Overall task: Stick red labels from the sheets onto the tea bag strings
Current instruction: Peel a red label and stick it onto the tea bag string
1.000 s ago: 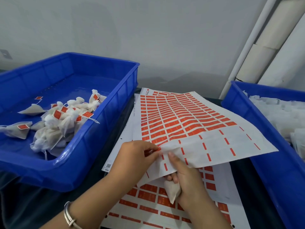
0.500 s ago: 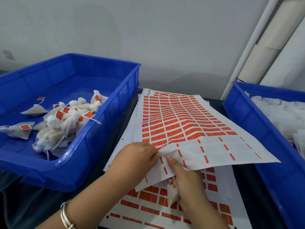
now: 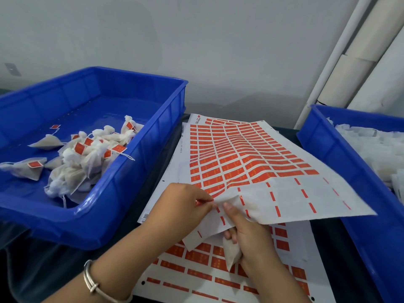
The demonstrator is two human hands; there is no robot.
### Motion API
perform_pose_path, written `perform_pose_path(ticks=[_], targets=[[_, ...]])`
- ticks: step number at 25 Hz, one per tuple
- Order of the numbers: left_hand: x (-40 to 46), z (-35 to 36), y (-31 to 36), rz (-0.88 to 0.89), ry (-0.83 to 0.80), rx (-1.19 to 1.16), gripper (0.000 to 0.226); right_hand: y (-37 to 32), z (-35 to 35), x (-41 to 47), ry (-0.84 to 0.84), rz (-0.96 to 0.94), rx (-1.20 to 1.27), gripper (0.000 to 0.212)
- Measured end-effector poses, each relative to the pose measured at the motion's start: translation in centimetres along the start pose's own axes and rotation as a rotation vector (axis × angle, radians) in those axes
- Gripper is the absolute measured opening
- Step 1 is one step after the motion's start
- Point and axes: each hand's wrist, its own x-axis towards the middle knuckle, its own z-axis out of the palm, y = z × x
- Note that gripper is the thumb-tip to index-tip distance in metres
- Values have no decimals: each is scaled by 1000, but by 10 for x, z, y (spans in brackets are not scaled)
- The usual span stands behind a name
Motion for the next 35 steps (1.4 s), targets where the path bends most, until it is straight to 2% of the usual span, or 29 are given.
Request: perform_pose_path(ticks=[4,8,10,12,15,19,21,23,25,30,35], targets=[[4,-5,-2,-60,-58,-46,26,1,0,0,12,1,-39,30],[4,-6,-3,-87,-40,-129,19,1,1,-3,43,14,-41,24],[4,-5,-4,-180,-3,-195,5,1,1,-4,64,7,-29,21],[6,-1,-6,-304,58,-267,13,1,0,-4,98,-22,-23,21],[10,7,-11,-425,147,-424,10,1,-4,-7,107,-50,-61,25],[11,20,-17,-529,183,-495,8,-10,-20,-20,-5,74,-125,17],[12,23,-19,-564,220,-507,9,-18,-35,-31,-108,183,-84,37],[13,23,-20,-581,246,-543,9,-27,-50,-43,-182,199,-11,35],[11,21,-17,-575,252,-559,9,-40,-60,-53,-240,112,-14,20],[2,18,5,-420,258,-542,6,-68,-54,-40,-119,-229,-499,26],[-4,23,22,-411,260,-714,11,-73,-45,-22,-121,-287,-555,30]])
